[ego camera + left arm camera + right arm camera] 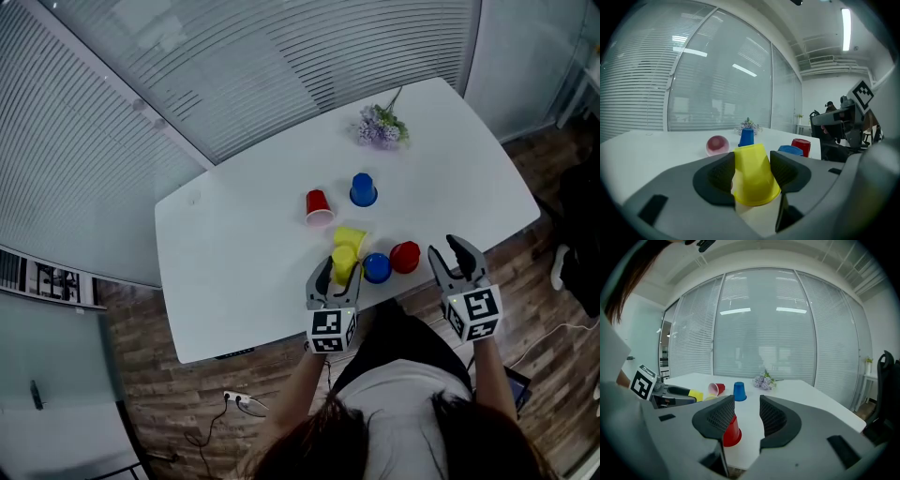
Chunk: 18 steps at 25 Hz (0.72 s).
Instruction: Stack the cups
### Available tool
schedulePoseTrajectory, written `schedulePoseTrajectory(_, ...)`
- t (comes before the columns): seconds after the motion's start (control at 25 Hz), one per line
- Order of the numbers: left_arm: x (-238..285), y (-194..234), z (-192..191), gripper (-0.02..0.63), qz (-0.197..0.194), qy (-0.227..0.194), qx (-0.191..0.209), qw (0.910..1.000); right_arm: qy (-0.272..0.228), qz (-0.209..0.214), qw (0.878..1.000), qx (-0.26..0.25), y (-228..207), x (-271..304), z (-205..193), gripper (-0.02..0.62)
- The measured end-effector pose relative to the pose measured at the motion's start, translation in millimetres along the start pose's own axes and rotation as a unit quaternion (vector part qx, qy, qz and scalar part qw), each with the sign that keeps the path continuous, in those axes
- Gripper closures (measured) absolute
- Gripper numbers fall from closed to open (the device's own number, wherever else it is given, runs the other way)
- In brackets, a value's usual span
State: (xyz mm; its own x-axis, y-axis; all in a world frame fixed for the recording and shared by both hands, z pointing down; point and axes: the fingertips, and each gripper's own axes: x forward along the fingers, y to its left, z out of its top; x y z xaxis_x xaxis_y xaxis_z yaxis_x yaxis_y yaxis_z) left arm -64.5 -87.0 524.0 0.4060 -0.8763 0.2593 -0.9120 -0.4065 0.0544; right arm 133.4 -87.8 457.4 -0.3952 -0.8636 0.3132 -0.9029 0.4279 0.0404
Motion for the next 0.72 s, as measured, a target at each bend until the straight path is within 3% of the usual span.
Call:
schedulePoseTrajectory(0.4, -11.3, -3.1, -15.1, 0.356, 0.003, 0.012, 0.015, 0.9998, 0.001, 0.008, 1.0, -0.004, 12.5, 4.0, 0.9, 0.405)
schedulePoseTrajectory(0.72, -17.7, -5.1, -17.6, 0.354, -0.006, 0.014, -0.006, 0.9999, 0.011, 0.024, 0.999, -0.018, 22.4, 6.8, 5.8, 0.405)
